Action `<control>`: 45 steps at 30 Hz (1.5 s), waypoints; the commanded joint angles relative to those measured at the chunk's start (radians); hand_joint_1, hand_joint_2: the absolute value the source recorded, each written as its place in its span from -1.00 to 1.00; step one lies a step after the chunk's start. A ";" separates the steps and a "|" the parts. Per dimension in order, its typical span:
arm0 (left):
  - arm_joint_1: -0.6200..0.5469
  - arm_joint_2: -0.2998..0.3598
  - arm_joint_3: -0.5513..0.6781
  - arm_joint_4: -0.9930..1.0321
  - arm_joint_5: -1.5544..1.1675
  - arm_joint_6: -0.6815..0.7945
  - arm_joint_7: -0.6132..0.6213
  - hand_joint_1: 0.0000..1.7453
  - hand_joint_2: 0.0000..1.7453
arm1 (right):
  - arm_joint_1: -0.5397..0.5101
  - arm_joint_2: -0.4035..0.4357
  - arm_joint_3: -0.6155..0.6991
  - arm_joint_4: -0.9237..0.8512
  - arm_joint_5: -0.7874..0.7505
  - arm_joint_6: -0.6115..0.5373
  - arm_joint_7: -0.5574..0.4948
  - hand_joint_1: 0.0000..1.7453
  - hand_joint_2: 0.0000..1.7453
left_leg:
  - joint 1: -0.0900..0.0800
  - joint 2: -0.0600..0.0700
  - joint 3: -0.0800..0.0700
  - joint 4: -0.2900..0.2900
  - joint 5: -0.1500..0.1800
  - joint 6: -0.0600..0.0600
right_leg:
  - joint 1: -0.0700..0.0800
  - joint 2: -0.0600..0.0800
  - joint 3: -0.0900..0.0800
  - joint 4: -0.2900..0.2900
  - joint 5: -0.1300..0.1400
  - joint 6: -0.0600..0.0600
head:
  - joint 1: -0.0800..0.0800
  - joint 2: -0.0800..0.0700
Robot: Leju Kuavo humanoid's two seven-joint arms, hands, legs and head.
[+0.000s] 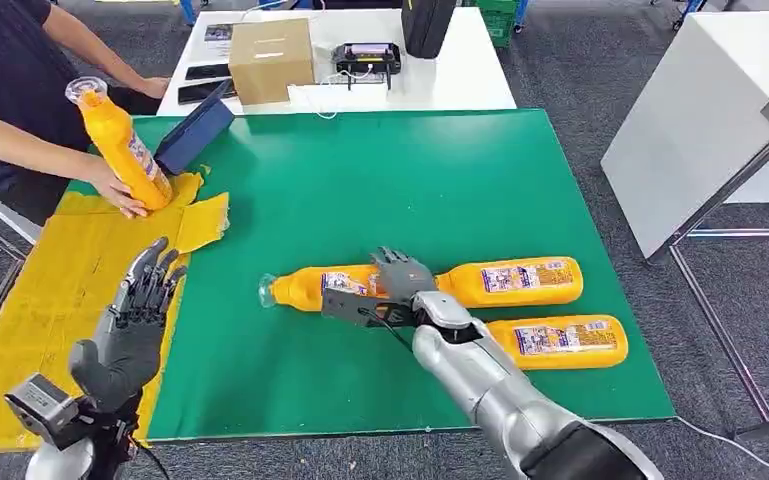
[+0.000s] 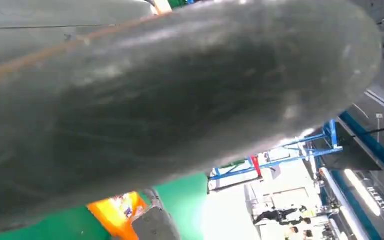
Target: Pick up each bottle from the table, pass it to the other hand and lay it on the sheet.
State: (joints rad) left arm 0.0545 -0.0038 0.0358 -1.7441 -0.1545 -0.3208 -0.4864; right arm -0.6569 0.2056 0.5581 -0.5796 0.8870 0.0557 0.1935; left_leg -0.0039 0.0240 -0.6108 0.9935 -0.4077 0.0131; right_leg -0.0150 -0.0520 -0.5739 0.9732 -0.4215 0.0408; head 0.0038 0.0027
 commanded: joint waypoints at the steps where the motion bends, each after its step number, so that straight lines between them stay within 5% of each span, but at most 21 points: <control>1: -0.084 -0.004 -0.052 0.119 0.023 -0.009 -0.014 -1.00 -1.00 | -0.064 -0.007 0.009 0.219 0.002 0.056 -0.023 1.00 1.00 | 0.001 -0.005 0.003 -0.001 0.000 -0.001 | 0.000 0.000 0.005 -0.002 -0.001 -0.001 | 0.000 0.000; 6: -0.106 -0.011 -0.063 0.127 0.035 -0.007 0.003 -1.00 -1.00 | -0.059 0.017 0.106 0.218 0.077 0.110 0.000 1.00 1.00 | 0.001 -0.003 0.004 -0.001 0.000 -0.001 | 0.001 0.000 0.005 -0.002 -0.001 -0.001 | 0.000 0.000; 19: -0.095 -0.018 -0.054 0.124 0.042 0.006 0.015 -1.00 -1.00 | -0.051 0.024 0.118 0.192 0.085 0.078 -0.001 1.00 1.00 | 0.002 -0.001 0.009 -0.002 0.000 -0.001 | 0.001 0.002 0.008 -0.003 0.001 -0.004 | 0.000 0.000; 22: -0.041 -0.036 -0.024 0.071 0.040 0.045 0.038 -1.00 -1.00 | -0.003 0.021 0.039 0.086 0.040 -0.140 0.021 1.00 1.00 | 0.002 -0.001 0.009 -0.001 0.000 -0.001 | 0.001 0.002 0.009 -0.002 0.001 -0.004 | 0.000 0.000; 25: 0.072 -0.066 0.030 -0.034 0.051 0.063 0.035 -1.00 -1.00 | 0.186 -0.007 -0.071 -0.268 -0.039 -0.444 -0.119 1.00 1.00 | 0.003 0.002 0.011 -0.002 -0.002 -0.001 | 0.002 0.007 0.011 -0.004 0.001 -0.004 | 0.000 0.000; 29: 0.104 -0.082 0.039 -0.058 0.069 0.055 0.038 -1.00 -1.00 | 0.368 -0.050 -0.082 -0.616 -0.130 -0.452 -0.189 1.00 1.00 | 0.003 -0.001 0.007 -0.001 -0.002 -0.001 | 0.002 0.003 0.008 -0.002 0.000 -0.004 | 0.001 0.000; 30: 0.099 -0.083 0.039 -0.054 0.069 0.059 0.040 -1.00 -1.00 | 0.354 -0.067 -0.054 -0.610 -0.074 -0.413 -0.135 1.00 1.00 | 0.003 -0.002 0.007 0.000 -0.004 -0.001 | 0.003 0.003 0.008 -0.002 -0.002 -0.004 | 0.000 0.000; 40: 0.074 -0.084 0.020 -0.044 0.079 0.055 0.045 -1.00 -1.00 | 0.365 -0.043 -0.056 -0.554 -0.103 -0.433 -0.175 1.00 1.00 | 0.002 -0.002 -0.002 0.000 -0.001 -0.001 | 0.001 0.002 -0.001 -0.001 0.000 -0.004 | 0.000 0.000; 45: 0.091 -0.105 0.026 -0.047 0.093 0.091 0.080 -1.00 -1.00 | 0.453 -0.042 -0.089 -0.684 -0.217 -0.501 -0.313 1.00 1.00 | 0.002 -0.003 0.000 0.000 -0.002 -0.001 | 0.001 0.002 0.001 -0.001 -0.001 -0.004 | 0.000 0.000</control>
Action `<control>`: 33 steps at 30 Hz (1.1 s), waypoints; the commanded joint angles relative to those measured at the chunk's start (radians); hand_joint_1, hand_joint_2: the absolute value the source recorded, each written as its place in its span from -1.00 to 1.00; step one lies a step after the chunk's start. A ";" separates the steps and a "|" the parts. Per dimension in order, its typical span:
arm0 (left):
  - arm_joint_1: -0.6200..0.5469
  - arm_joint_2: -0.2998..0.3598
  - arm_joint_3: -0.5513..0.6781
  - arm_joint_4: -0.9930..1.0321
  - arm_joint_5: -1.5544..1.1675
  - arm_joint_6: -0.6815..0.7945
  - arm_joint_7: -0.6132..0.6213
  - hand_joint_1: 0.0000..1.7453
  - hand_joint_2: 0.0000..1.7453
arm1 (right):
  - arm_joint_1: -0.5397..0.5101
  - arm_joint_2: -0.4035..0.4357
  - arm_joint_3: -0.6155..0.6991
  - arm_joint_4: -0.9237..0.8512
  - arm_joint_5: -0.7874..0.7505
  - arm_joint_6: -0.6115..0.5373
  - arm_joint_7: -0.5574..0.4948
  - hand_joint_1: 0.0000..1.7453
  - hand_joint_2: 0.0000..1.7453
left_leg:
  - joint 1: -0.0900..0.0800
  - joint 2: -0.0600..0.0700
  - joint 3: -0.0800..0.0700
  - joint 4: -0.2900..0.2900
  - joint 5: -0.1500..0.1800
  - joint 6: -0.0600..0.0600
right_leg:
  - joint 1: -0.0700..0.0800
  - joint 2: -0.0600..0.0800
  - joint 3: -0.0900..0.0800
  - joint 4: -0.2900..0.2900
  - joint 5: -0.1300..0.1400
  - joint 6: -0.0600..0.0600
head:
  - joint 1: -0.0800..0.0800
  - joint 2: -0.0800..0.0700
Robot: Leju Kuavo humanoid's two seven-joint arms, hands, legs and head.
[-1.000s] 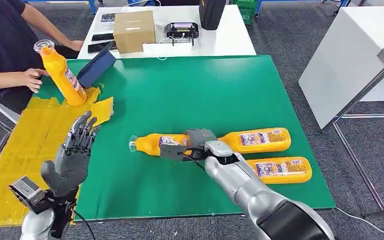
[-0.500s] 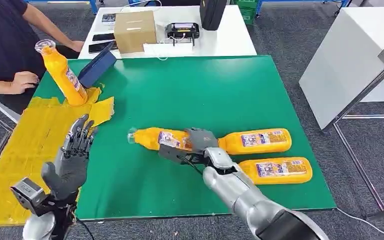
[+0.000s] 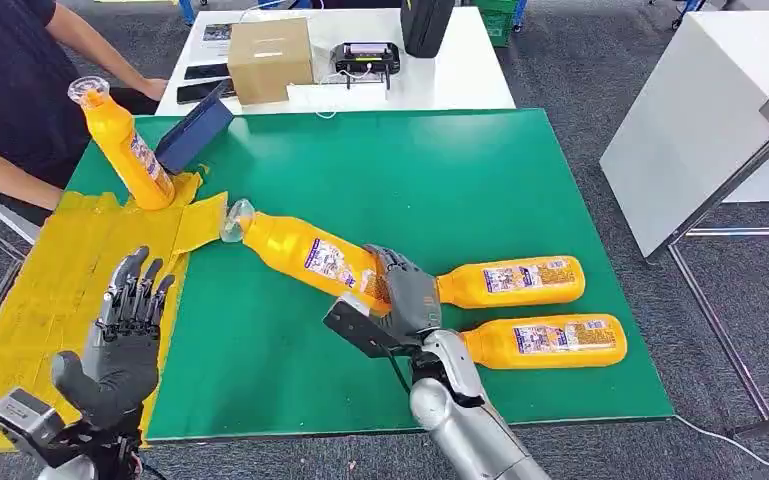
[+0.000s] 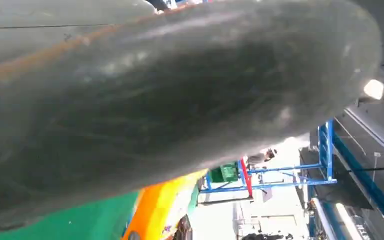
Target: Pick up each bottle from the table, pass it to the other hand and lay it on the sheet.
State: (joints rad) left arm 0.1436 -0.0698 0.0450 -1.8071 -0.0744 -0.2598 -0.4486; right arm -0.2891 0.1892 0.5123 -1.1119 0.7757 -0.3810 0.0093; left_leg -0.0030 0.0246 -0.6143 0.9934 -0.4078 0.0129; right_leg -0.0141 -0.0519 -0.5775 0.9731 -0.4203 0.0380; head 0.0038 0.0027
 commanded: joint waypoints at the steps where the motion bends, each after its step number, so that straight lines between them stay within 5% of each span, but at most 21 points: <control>1: 0.005 -0.039 0.011 0.015 0.031 0.030 0.048 -1.00 -1.00 | 0.098 -0.032 -0.030 -0.180 -0.130 -0.077 -0.160 1.00 1.00 | 0.001 -0.003 0.002 0.000 -0.001 -0.001 | 0.000 0.001 0.003 -0.001 -0.001 -0.001 | 0.000 0.000; 8: 0.023 -0.053 -0.004 0.003 0.098 0.011 0.027 -1.00 -1.00 | 0.131 -0.053 0.034 -0.259 -0.179 -0.078 -0.199 1.00 1.00 | 0.001 -0.002 0.003 0.000 -0.002 -0.001 | 0.001 0.003 0.004 -0.001 -0.002 -0.001 | 0.000 0.000; 9: 0.024 -0.055 -0.008 0.001 0.118 0.009 0.032 -1.00 1.00 | 0.124 -0.058 0.056 -0.261 -0.193 -0.078 -0.213 1.00 1.00 | 0.000 -0.002 0.001 0.000 -0.001 -0.001 | 0.000 0.001 0.002 -0.001 -0.001 -0.001 | 0.000 0.000; 20: 0.026 -0.028 -0.164 -0.019 0.089 0.021 0.022 -1.00 1.00 | 0.096 -0.087 0.268 -0.331 -0.191 -0.047 -0.224 1.00 1.00 | 0.000 -0.001 0.002 0.000 -0.001 -0.001 | 0.000 0.003 0.002 -0.001 -0.001 -0.001 | 0.000 0.000; 33: 0.030 -0.006 -0.209 -0.053 -0.030 0.037 -0.035 -1.00 1.00 | 0.063 -0.086 0.350 -0.347 -0.171 0.010 -0.208 1.00 1.00 | 0.001 -0.001 0.002 0.000 -0.001 -0.001 | 0.000 0.004 0.003 -0.001 -0.001 -0.001 | 0.000 0.000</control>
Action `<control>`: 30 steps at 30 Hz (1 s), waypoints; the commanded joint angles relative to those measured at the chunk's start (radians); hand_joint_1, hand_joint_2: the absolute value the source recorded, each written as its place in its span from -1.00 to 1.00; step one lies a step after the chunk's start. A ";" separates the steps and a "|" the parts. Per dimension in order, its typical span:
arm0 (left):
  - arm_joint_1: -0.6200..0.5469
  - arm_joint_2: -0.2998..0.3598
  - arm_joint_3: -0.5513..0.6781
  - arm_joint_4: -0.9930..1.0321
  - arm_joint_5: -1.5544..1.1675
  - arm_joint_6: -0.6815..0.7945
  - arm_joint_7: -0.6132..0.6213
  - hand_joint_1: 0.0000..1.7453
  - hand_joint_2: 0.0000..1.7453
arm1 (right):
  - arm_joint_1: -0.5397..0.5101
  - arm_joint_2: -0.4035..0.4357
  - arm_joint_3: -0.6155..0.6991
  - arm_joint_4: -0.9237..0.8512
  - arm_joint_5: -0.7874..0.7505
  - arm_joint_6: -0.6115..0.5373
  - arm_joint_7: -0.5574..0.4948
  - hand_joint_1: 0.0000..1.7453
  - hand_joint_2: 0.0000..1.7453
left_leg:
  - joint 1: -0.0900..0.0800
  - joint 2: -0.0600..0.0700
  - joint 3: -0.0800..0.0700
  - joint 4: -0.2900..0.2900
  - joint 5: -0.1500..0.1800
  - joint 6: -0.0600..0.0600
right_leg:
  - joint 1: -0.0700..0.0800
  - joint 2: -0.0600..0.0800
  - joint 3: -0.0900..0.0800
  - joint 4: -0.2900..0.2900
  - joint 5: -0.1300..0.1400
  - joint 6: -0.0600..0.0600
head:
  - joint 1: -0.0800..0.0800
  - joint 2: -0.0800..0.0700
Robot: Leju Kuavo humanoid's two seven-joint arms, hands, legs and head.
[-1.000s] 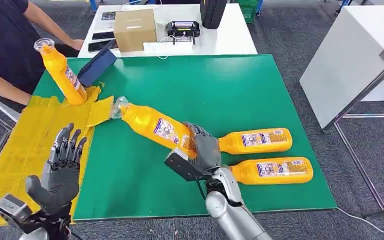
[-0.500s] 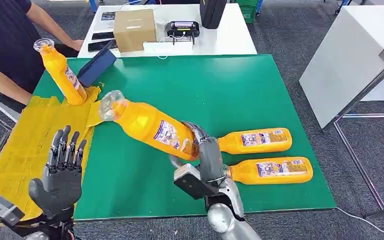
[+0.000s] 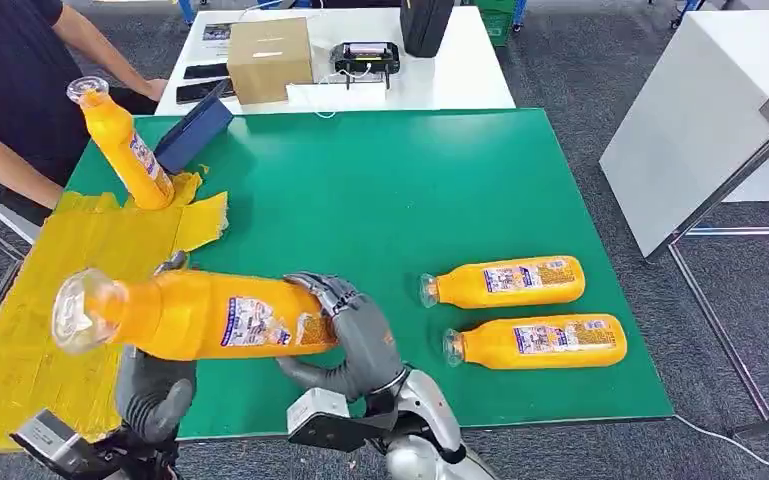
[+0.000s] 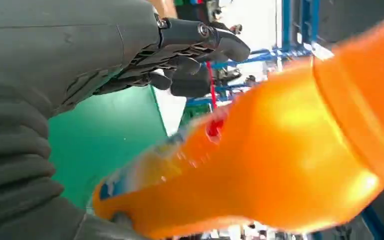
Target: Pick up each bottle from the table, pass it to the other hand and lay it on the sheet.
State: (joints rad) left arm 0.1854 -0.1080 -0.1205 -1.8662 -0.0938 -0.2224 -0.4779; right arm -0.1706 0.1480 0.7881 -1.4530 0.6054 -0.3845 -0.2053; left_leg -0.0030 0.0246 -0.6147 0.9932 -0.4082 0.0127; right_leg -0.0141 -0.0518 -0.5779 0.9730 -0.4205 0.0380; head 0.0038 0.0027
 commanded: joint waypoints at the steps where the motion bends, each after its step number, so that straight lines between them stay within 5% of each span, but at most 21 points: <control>1: -0.011 0.032 -0.044 0.007 -0.011 0.000 -0.006 -1.00 1.00 | -0.056 -0.045 0.074 -0.006 -0.001 0.014 0.007 1.00 1.00 | 0.001 -0.001 0.003 0.000 -0.001 -0.001 | 0.000 0.003 0.003 -0.001 -0.001 -0.001 | 0.000 0.000; 26: -0.032 0.036 -0.052 0.014 -0.023 -0.029 -0.053 -1.00 1.00 | -0.087 -0.034 0.182 0.076 0.005 0.138 0.030 1.00 1.00 | 0.001 -0.001 0.005 0.000 -0.002 -0.001 | 0.001 0.005 0.006 -0.001 -0.001 -0.002 | 0.000 0.000; 27: -0.035 0.036 -0.049 0.016 -0.018 -0.031 -0.052 0.50 1.00 | -0.091 -0.032 0.196 0.087 0.018 0.138 0.035 1.00 1.00 | 0.001 0.000 0.004 -0.001 -0.001 -0.001 | 0.000 0.004 0.004 -0.001 -0.001 -0.001 | 0.000 0.000; 28: -0.036 0.036 -0.047 0.017 -0.013 -0.033 -0.053 1.00 1.00 | -0.093 -0.028 0.205 0.098 0.016 0.138 0.033 1.00 1.00 | 0.001 -0.001 0.006 -0.001 -0.002 -0.001 | 0.001 0.005 0.006 -0.002 -0.001 -0.002 | 0.000 0.000; 30: -0.037 0.035 -0.047 0.019 -0.005 -0.040 -0.054 1.00 1.00 | -0.096 -0.026 0.215 0.113 0.018 0.140 0.036 1.00 1.00 | 0.002 -0.001 0.005 -0.001 -0.001 -0.001 | 0.001 0.004 0.006 -0.002 -0.001 -0.002 | 0.000 0.000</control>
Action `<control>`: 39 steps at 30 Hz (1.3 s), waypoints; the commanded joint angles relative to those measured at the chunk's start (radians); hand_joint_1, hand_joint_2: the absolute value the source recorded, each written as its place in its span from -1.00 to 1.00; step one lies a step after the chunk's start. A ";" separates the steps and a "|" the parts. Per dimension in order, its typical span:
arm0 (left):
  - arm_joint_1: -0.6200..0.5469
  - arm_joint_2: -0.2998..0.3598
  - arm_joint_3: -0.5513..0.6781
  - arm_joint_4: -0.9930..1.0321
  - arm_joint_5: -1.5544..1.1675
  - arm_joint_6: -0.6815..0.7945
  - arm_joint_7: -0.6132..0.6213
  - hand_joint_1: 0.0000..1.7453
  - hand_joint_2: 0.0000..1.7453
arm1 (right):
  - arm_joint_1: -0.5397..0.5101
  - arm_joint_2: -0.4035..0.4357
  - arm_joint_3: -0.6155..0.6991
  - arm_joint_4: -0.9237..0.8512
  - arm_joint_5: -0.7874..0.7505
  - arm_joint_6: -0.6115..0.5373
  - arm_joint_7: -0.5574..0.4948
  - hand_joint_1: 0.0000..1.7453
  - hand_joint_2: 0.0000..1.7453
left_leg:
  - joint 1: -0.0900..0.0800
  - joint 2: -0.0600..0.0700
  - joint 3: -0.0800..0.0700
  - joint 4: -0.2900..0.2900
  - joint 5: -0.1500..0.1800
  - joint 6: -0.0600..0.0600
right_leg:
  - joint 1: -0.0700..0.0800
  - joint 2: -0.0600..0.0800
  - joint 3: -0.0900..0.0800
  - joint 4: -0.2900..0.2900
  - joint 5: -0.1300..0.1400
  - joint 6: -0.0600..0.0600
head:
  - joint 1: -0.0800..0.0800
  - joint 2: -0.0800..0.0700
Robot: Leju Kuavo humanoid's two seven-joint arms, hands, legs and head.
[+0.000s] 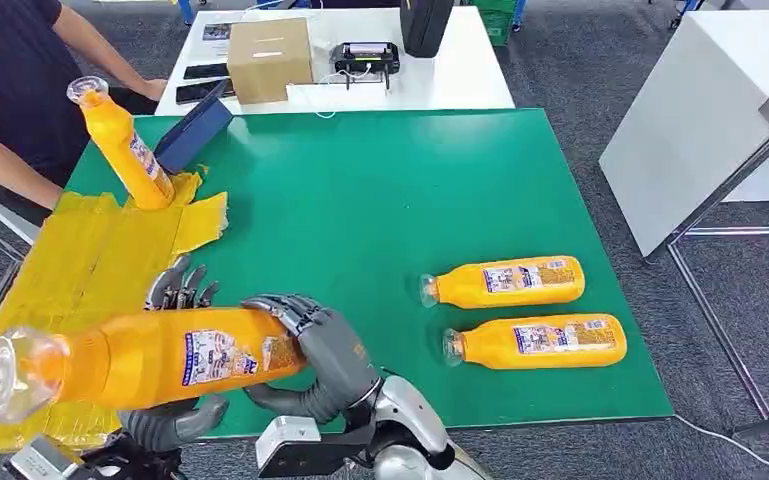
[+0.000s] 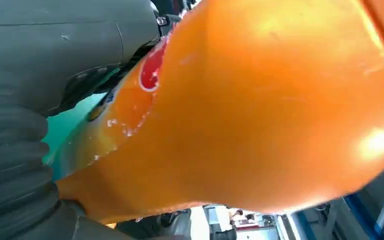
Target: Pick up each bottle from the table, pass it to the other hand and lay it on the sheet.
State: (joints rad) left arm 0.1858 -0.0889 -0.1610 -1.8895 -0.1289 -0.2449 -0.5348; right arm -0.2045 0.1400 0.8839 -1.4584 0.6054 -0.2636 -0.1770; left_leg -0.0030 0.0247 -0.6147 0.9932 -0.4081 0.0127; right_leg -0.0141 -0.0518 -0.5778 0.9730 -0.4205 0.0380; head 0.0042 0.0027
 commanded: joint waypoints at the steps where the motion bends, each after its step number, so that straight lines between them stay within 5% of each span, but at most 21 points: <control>1: -0.037 0.016 -0.008 0.043 0.030 -0.018 0.003 1.00 1.00 | -0.062 -0.018 0.121 0.123 0.018 0.019 0.008 1.00 1.00 | 0.001 -0.001 0.004 -0.001 -0.001 -0.001 | 0.000 0.003 0.004 -0.002 -0.001 -0.001 | 0.000 0.000; 18: -0.019 0.004 0.022 0.034 0.044 -0.015 -0.011 1.00 1.00 | -0.009 -0.058 0.044 0.084 0.072 -0.021 0.041 0.90 1.00 | 0.001 -0.004 0.005 -0.002 -0.001 -0.001 | 0.001 0.001 0.006 -0.002 -0.001 -0.001 | 0.000 0.000; 19: -0.016 0.002 0.028 0.029 0.000 0.014 -0.013 1.00 1.00 | 0.020 -0.075 0.015 0.047 0.117 -0.059 0.046 -0.96 1.00 | 0.002 -0.005 0.007 -0.002 -0.002 -0.001 | 0.001 0.002 0.008 -0.003 -0.002 -0.002 | 0.000 0.000; 20: -0.017 -0.004 0.034 0.028 -0.109 0.089 -0.015 1.00 1.00 | 0.068 -0.097 -0.033 -0.009 0.143 -0.077 0.039 -1.00 1.00 | 0.001 -0.004 0.004 -0.001 -0.001 -0.001 | 0.001 0.000 0.005 -0.003 -0.001 -0.001 | 0.000 0.000; 21: -0.025 -0.008 0.041 0.034 -0.192 0.154 -0.006 1.00 1.00 | 0.111 -0.114 -0.075 -0.064 0.147 -0.083 0.039 -1.00 -1.00 | 0.002 -0.006 0.006 -0.002 -0.001 -0.001 | 0.001 0.000 0.008 -0.003 -0.002 -0.001 | -0.001 0.000; 27: -0.056 0.003 0.053 0.115 -1.025 0.629 0.217 1.00 1.00 | 0.467 -0.217 -0.337 -0.479 0.236 -0.236 0.024 -1.00 -1.00 | 0.000 -0.012 0.003 -0.001 -0.001 0.000 | -0.001 -0.008 0.006 -0.002 -0.003 0.000 | 0.000 0.000; 30: -0.057 0.007 0.043 0.126 -1.029 0.642 0.222 1.00 1.00 | 0.478 -0.219 -0.331 -0.497 0.243 -0.241 0.024 -1.00 -1.00 | -0.002 -0.012 0.003 0.000 -0.002 0.000 | -0.002 -0.005 0.006 -0.002 -0.004 0.000 | 0.000 0.000; 34: -0.068 0.038 0.030 0.195 -1.323 0.686 0.374 1.00 1.00 | 0.534 -0.226 -0.358 -0.559 0.228 -0.362 0.011 -1.00 -1.00 | -0.002 -0.007 0.002 -0.001 -0.003 -0.001 | -0.003 -0.002 0.003 -0.001 -0.002 0.000 | -0.001 0.000; 35: -0.095 0.119 -0.004 0.250 -1.442 0.700 0.480 1.00 1.00 | 0.565 -0.243 -0.371 -0.594 0.218 -0.364 0.020 -1.00 -1.00 | -0.001 -0.009 0.004 -0.001 -0.004 -0.002 | -0.002 -0.002 0.005 -0.002 -0.003 -0.001 | 0.000 0.000; 36: -0.115 0.191 -0.060 0.296 -1.442 0.681 0.577 1.00 1.00 | 0.584 -0.258 -0.372 -0.618 0.189 -0.355 0.021 -1.00 1.00 | -0.002 -0.011 0.004 -0.001 -0.003 -0.002 | -0.003 -0.004 0.005 -0.002 -0.003 -0.001 | -0.001 0.000; 38: -0.186 0.330 -0.231 0.404 -1.442 0.671 0.782 1.00 1.00 | 0.613 -0.275 -0.393 -0.644 0.210 -0.357 0.021 -1.00 1.00 | -0.002 -0.011 0.004 -0.002 -0.002 -0.001 | -0.003 -0.005 0.004 -0.002 -0.003 0.000 | 0.000 0.000; 39: -0.195 0.329 -0.224 0.448 -1.442 0.650 0.782 1.00 1.00 | 0.620 -0.280 -0.401 -0.650 0.203 -0.363 0.022 -1.00 1.00 | -0.002 -0.017 0.006 -0.003 -0.001 -0.002 | -0.003 -0.008 0.007 -0.003 -0.004 -0.001 | 0.000 0.000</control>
State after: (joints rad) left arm 0.1507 -0.0550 -0.1208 -1.7843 -1.5157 0.4379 -0.0868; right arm 0.2819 -0.0480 0.5784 -1.9442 0.8241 -0.6157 -0.1618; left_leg -0.0050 0.0196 -0.6143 0.9933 -0.4104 0.0122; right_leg -0.0163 -0.0534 -0.5790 0.9719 -0.4217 0.0396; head 0.0038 0.0027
